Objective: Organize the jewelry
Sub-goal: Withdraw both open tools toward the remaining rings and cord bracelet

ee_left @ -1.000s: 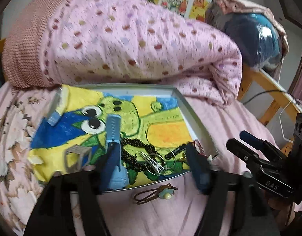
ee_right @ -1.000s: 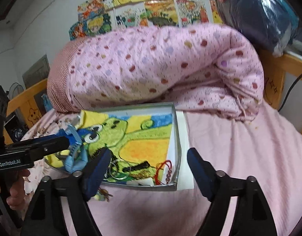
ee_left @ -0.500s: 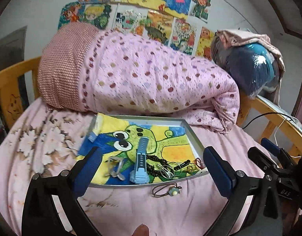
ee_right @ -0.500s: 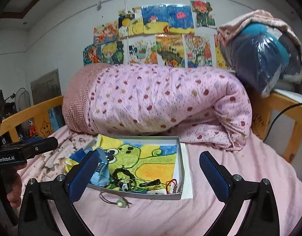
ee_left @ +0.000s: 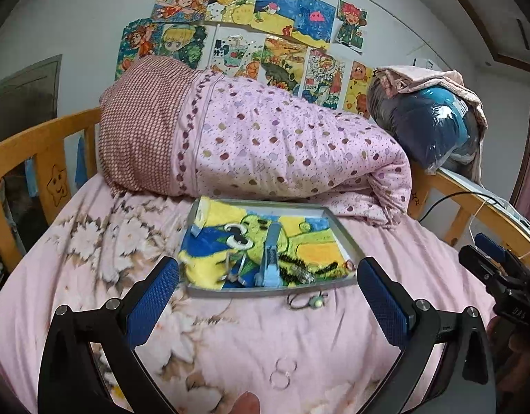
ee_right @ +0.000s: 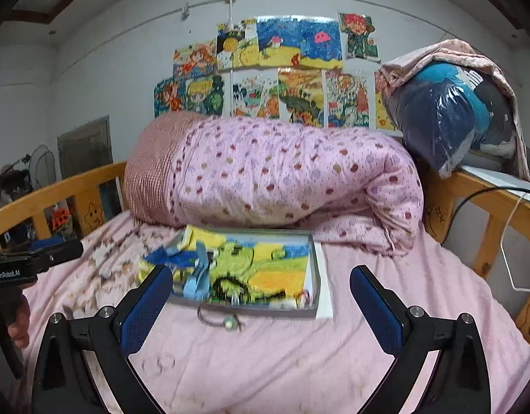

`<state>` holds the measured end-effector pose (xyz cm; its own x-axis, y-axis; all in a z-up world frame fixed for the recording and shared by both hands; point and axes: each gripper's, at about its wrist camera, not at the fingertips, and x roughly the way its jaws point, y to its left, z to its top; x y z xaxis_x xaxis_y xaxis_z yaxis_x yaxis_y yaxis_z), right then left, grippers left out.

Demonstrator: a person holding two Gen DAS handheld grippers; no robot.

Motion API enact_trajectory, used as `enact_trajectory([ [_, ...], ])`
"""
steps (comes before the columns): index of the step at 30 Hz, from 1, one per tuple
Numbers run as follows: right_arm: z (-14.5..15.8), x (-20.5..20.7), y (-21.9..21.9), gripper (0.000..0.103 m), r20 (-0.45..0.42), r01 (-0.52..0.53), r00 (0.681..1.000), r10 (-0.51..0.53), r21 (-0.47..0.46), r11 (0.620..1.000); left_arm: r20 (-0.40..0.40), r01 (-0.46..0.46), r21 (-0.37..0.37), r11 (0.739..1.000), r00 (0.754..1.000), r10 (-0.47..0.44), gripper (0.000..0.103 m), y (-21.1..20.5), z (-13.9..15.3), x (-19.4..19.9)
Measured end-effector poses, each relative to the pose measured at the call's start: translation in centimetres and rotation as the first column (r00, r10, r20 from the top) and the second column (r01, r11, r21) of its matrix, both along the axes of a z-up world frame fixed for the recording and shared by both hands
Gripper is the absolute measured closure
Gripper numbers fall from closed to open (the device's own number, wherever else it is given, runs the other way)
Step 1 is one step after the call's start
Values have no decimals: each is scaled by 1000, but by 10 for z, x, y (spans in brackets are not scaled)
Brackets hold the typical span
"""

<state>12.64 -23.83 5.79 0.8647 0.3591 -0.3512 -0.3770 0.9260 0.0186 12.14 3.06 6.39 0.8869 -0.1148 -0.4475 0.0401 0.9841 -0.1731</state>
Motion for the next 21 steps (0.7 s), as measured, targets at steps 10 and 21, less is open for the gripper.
enact_trajectory([
  [10, -34, -17, 1, 0, -182, -30, 983, 19, -58, 998, -106, 1, 27, 1000, 994, 2, 2, 7, -45, -34],
  [21, -60, -7, 0, 0, -277, -71, 959, 52, -58, 996, -226, 47, 42, 998, 973, -37, 2, -11, -89, -40],
])
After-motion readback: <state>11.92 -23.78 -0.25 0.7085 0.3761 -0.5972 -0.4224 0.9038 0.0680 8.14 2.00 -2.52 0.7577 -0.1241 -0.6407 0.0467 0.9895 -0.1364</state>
